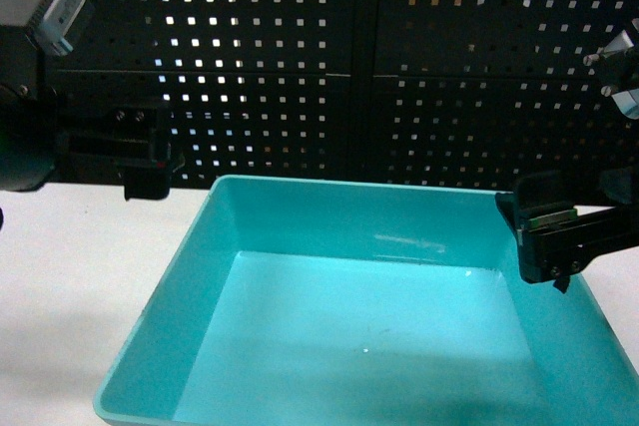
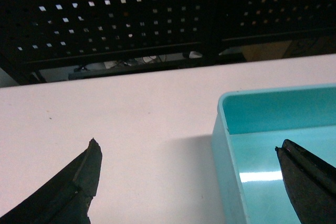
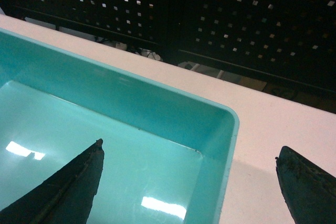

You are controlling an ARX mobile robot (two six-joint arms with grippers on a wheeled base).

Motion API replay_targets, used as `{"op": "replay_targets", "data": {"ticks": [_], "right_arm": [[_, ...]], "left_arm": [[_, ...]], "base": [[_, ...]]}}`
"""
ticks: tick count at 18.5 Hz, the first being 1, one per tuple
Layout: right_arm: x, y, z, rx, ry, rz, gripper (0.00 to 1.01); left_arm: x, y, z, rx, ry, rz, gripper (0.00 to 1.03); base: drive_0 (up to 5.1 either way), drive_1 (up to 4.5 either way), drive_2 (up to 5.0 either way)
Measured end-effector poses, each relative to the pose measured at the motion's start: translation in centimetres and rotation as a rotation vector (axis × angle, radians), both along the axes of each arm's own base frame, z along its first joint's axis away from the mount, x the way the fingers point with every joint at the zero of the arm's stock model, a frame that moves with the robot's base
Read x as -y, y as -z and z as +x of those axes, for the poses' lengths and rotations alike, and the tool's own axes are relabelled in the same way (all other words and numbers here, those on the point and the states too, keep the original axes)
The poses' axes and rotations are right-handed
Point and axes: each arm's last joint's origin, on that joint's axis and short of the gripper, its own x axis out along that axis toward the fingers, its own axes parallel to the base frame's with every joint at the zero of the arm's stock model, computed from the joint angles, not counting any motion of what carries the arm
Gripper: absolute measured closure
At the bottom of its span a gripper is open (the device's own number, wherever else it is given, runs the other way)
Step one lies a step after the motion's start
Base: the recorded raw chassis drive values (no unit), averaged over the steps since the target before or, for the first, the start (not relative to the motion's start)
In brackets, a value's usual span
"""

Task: Stack blue boxes stably on right

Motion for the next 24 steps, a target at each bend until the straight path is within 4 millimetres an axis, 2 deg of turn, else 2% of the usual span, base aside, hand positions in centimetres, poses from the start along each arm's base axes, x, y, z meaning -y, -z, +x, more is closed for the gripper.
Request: {"op": "replay_targets", "data": {"ticks": [5, 11, 14, 20, 21, 24], "right_arm": [[0.0, 4.0, 0.5, -0.116, 0.004, -0.018, 0.03], [1.6, 7.1, 0.9, -0.199, 0.033, -0.023, 0.03], [1.8, 7.5, 1.1, -0.200, 0.029, -0.026, 0.03], [1.8, 7.6, 1.7, -0.190, 0.056, -0.042, 0.03], [1.8, 7.6, 1.7, -0.196, 0.055, -0.040, 0.07], [1.8, 7.6, 1.6, -0.196, 0.052, -0.039, 0.35]], "left_arm": [[0.4, 3.7, 0.7, -0.120, -0.001, -0.021, 0.05], [1.6, 7.3, 0.6, -0.240, 0.002, -0.016, 0.05], [1.8, 8.3, 0.7, -0.278, -0.018, -0.007, 0.05], [1.8, 8.5, 0.8, -0.289, -0.051, -0.036, 0.05], [1.8, 8.6, 0.8, -0.292, -0.060, -0.039, 0.05], [2.0, 8.7, 0.6, -0.310, -0.068, -0.038, 0.05]], "base": [[0.0, 0.00, 0.0], [0.0, 0.00, 0.0], [0.0, 0.00, 0.0], [0.0, 0.00, 0.0], [0.0, 0.00, 0.0], [0.0, 0.00, 0.0]]}}
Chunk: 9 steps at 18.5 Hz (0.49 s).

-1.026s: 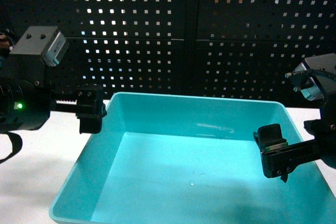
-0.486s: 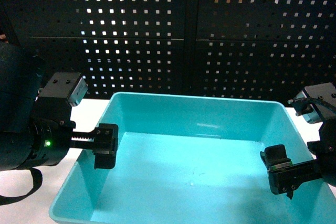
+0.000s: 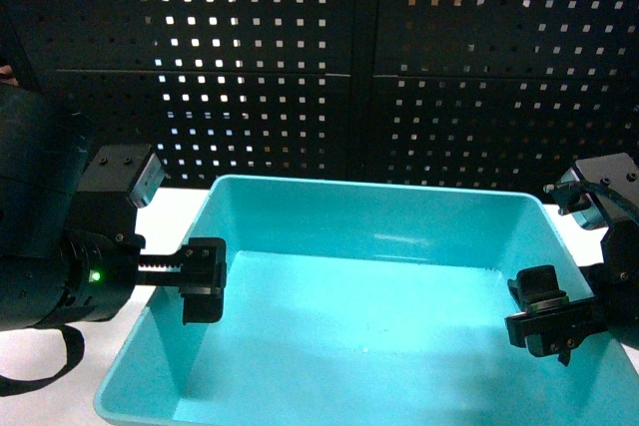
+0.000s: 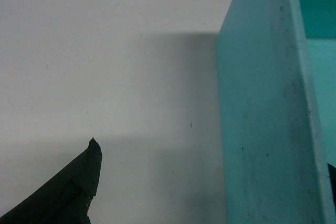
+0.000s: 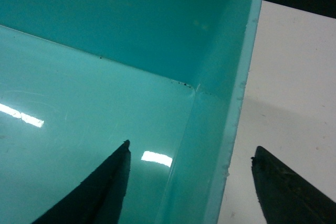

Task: Stack blue boxes stably on right

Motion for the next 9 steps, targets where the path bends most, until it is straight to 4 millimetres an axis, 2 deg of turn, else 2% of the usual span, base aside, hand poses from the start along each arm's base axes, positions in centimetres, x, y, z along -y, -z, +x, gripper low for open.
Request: {"op": "replay_targets", "data": {"ticks": [6, 8, 9], "right_arm": [[0.1, 0.1, -0.8, -0.003, 0.033, 0.052, 0.86], [0.1, 0.0, -1.1, -0.011, 0.044, 0.099, 0.94], [0.1, -0.1, -1.2, -0.012, 0.045, 0.102, 0.94]], "left_arm": [[0.5, -0.8, -0.4, -0.018, -0.033, -0.004, 0.05], [0.9, -1.1, -0.4, -0.017, -0.037, -0.008, 0.05], [1.1, -1.2, -0.4, -0.017, -0.041, -0.016, 0.05]], "base": [[0.0, 0.00, 0.0], [0.0, 0.00, 0.0], [0.0, 0.00, 0.0]]}}
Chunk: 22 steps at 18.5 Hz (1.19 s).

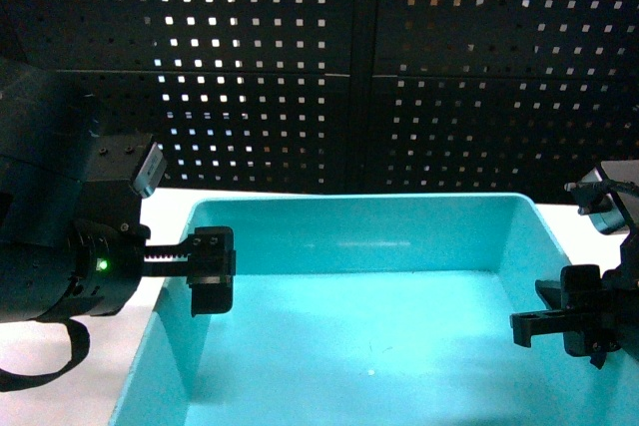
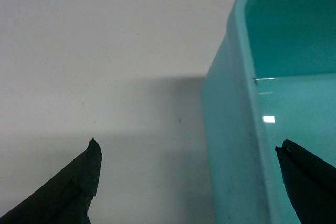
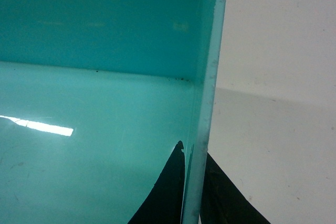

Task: Stack blue boxes stably on right

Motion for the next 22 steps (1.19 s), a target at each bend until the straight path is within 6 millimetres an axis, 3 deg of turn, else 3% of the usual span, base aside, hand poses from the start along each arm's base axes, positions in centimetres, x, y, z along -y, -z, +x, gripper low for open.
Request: {"op": "replay_targets", "data": {"ticks": [9, 19, 20, 22], "right_arm": [[0.3, 0.0, -0.6, 0.008, 0.017, -0.003, 0.94], [0.6, 0.0, -0.8, 0.015, 0.024, 0.000, 0.94], [0.6, 0.0, -0.8, 0.016, 0.023, 0.000, 0.94], [0.6, -0.1, -0.8, 0.019, 0.022, 0.001, 0.94]], "left_arm": [[2.4, -0.3, -1.8, -0.091, -0.084, -0.031, 0.08], [2.9, 0.3, -2.7, -0.139, -0.139, -0.084, 0.95], [2.9, 0.2, -2.7, -0.136, -0.142, -0.079, 1.02], [2.9, 0.1, -2.8, -0.132, -0.132, -0.068, 1.01]], "base": [[0.0, 0.00, 0.0], [0.0, 0.00, 0.0], [0.0, 0.00, 0.0], [0.0, 0.00, 0.0]]}}
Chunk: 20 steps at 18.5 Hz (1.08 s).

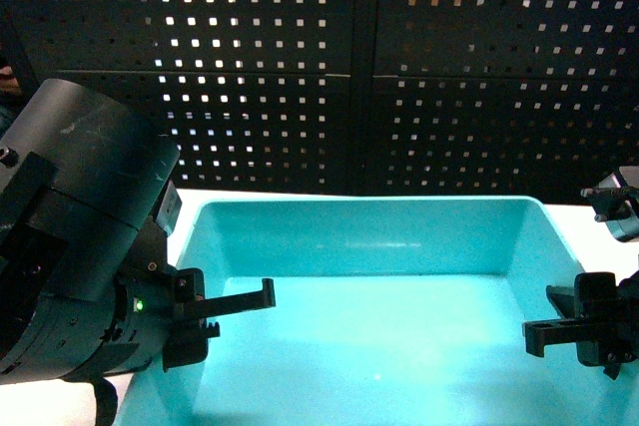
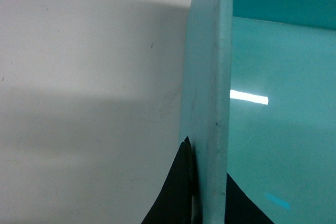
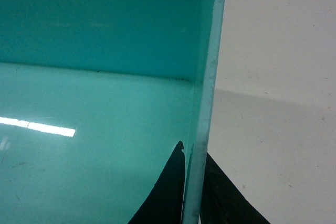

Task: Stack blue boxes stably on right

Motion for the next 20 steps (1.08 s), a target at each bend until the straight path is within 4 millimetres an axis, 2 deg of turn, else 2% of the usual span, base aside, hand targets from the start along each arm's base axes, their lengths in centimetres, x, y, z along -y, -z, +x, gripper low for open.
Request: {"op": "replay_targets", "data": {"ticks": [3, 8, 10, 13, 14, 15, 16, 17, 18, 19, 20], "right_arm": [[0.0, -0.6, 0.0, 0.007, 0.004, 0.006, 0.94], [0.1, -4.0, 1.0, 0.133, 0.017, 0.026, 0.94], [0.0, -5.9, 1.5, 0.173, 0.021, 0.036, 0.94], [-0.1, -10.1, 2.6, 0.299, 0.034, 0.041, 0.94], [0.1, -12.1, 3.0, 0.340, 0.038, 0.040, 0.94], [0.5, -15.8, 3.6, 0.419, 0.049, 0.051, 0.94], [1.2, -22.3, 3.8, 0.586, 0.058, 0.074, 0.94], [1.5, -24.1, 3.5, 0.642, 0.063, 0.078, 0.94], [1.5, -24.9, 3.3, 0.667, 0.062, 0.076, 0.94], [1.7, -25.3, 3.1, 0.673, 0.069, 0.074, 0.94], [1.7, -25.2, 3.1, 0.678, 0.073, 0.073, 0.94]], "left_arm": [[-0.1, -0.7, 0.0, 0.034, 0.029, 0.011, 1.01], [-0.5, -3.6, 0.8, 0.173, 0.060, 0.027, 1.01], [-0.7, -5.3, 1.7, 0.232, 0.070, 0.024, 1.01], [-0.9, -8.9, 2.9, 0.331, 0.086, 0.001, 1.01], [-1.0, -10.9, 3.5, 0.380, 0.099, -0.012, 1.01], [-1.3, -14.7, 4.1, 0.486, 0.124, -0.043, 1.01], [-1.1, -20.9, 4.1, 0.648, 0.165, -0.076, 1.01], [-0.9, -22.6, 3.7, 0.710, 0.180, -0.078, 1.01], [-0.8, -23.2, 3.4, 0.741, 0.183, -0.073, 1.01], [-0.5, -23.6, 3.1, 0.770, 0.188, -0.052, 1.01], [-0.4, -23.0, 3.1, 0.790, 0.192, -0.018, 1.01]], "base": [[0.0, 0.00, 0.0], [0.0, 0.00, 0.0], [0.0, 0.00, 0.0], [0.0, 0.00, 0.0], [0.0, 0.00, 0.0], [0.0, 0.00, 0.0], [0.0, 0.00, 0.0], [0.0, 0.00, 0.0], [0.0, 0.00, 0.0], [0.0, 0.00, 0.0], [0.0, 0.00, 0.0]]}}
